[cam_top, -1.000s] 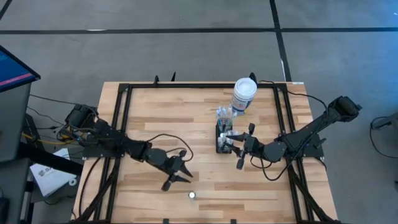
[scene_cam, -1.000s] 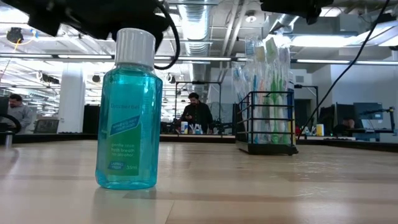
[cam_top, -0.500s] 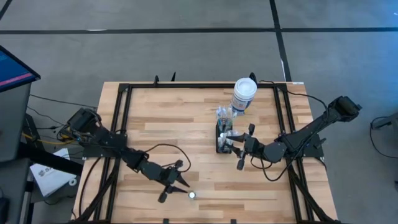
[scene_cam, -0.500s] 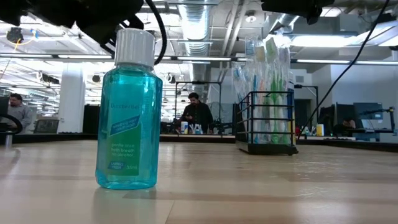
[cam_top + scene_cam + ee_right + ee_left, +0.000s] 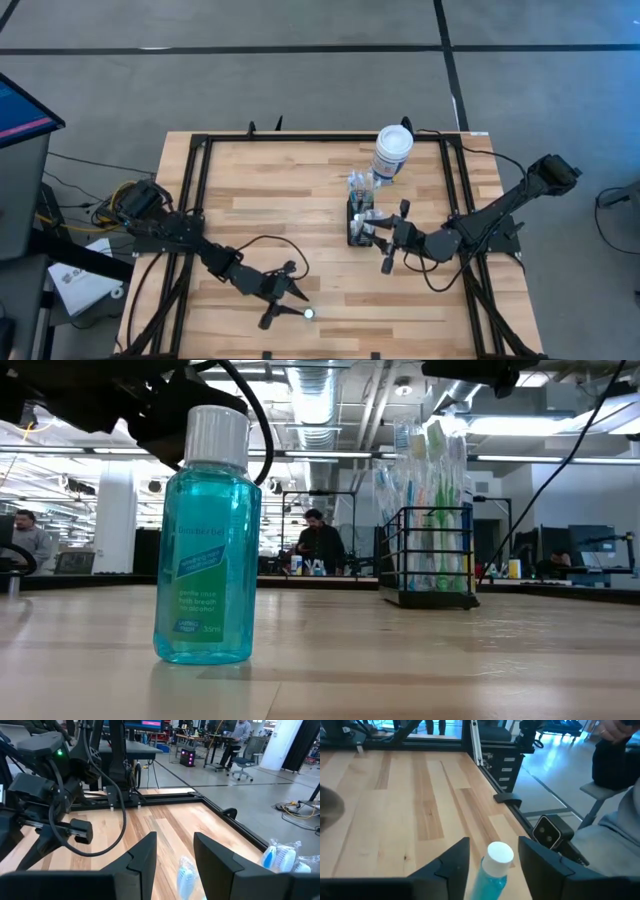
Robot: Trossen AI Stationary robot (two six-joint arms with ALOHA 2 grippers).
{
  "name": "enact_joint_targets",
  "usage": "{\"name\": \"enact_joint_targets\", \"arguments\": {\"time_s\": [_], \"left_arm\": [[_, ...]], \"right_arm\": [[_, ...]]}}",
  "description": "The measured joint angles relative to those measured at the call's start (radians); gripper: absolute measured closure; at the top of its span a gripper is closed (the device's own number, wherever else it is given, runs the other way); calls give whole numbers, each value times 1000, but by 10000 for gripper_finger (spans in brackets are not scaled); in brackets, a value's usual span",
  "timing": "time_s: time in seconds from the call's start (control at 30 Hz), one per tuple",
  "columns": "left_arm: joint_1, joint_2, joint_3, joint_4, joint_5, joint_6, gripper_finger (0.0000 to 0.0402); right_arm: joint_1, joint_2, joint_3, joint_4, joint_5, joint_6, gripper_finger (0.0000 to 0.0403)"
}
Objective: Pick & Place toothbrushing station
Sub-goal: Put the blue liquid mouthwash into the wire mesh organizer
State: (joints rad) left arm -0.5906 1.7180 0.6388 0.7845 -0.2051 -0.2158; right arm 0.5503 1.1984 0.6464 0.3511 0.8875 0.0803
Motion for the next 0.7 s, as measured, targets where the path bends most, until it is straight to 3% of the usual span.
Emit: {"name": "enact_joint_targets", "arguments": {"time_s": [0.27, 0.7], "left_arm": [[-24, 27, 2, 5, -8, -29, 201], [-21, 122, 53, 28, -31, -6, 196]], "right_arm": [[0, 0, 0, 0, 0, 0, 282], [6, 0, 0, 0, 0, 0, 282]]}}
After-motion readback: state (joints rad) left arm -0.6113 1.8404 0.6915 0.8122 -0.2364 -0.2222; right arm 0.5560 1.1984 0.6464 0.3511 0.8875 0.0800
